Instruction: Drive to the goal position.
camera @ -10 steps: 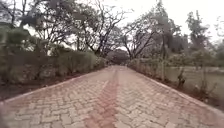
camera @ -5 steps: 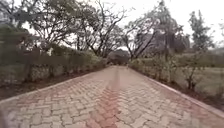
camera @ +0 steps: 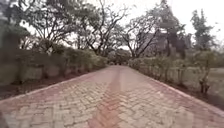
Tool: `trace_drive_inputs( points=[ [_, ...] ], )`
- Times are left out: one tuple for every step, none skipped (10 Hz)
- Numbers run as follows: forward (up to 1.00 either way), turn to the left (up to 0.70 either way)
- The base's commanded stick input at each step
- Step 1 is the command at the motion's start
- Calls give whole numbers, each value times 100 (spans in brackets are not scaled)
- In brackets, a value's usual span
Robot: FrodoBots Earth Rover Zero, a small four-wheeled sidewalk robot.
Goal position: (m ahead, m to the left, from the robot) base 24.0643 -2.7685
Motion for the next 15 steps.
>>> trace_drive_inputs(
  points=[
    [69, 0],
    [69, 0],
    [69, 0],
    [69, 0],
    [69, 0],
    [69, 0],
    [69, 0],
    [69, 0],
    [69, 0],
    [69, 0],
    [69, 0],
    [69, 0],
    [69, 0],
    [69, 0],
    [69, 0]
  ],
)
